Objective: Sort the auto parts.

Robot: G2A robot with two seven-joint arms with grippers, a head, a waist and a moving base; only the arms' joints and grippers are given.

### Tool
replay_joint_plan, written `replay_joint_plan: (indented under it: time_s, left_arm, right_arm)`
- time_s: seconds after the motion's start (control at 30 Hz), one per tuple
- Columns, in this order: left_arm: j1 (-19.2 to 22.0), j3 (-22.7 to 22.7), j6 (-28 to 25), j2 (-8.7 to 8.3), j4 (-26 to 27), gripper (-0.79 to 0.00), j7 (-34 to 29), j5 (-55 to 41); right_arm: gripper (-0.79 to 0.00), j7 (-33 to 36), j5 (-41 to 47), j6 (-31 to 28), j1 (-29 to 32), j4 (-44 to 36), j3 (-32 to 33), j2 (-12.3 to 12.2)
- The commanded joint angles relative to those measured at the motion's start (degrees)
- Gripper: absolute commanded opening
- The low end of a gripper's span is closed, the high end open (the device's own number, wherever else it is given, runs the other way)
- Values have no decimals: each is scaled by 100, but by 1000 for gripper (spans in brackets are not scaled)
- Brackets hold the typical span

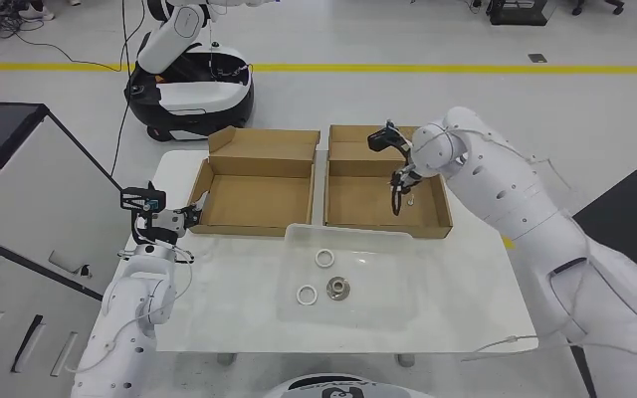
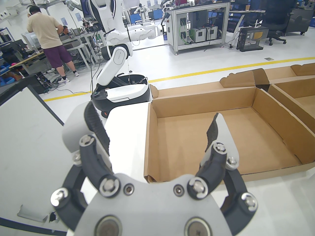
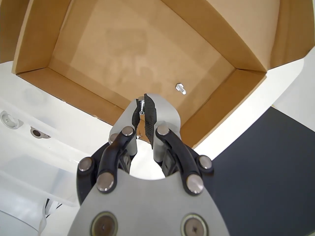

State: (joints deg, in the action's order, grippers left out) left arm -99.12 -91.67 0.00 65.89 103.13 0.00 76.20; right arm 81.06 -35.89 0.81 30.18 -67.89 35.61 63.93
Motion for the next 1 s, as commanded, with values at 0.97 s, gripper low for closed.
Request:
replay_joint_plan:
  time_s: [0.97]
  left_arm:
    - [0, 0, 0, 0, 0, 0, 0, 0]
  right_arm:
    - [-785, 103, -144, 302, -21, 473, -52, 275]
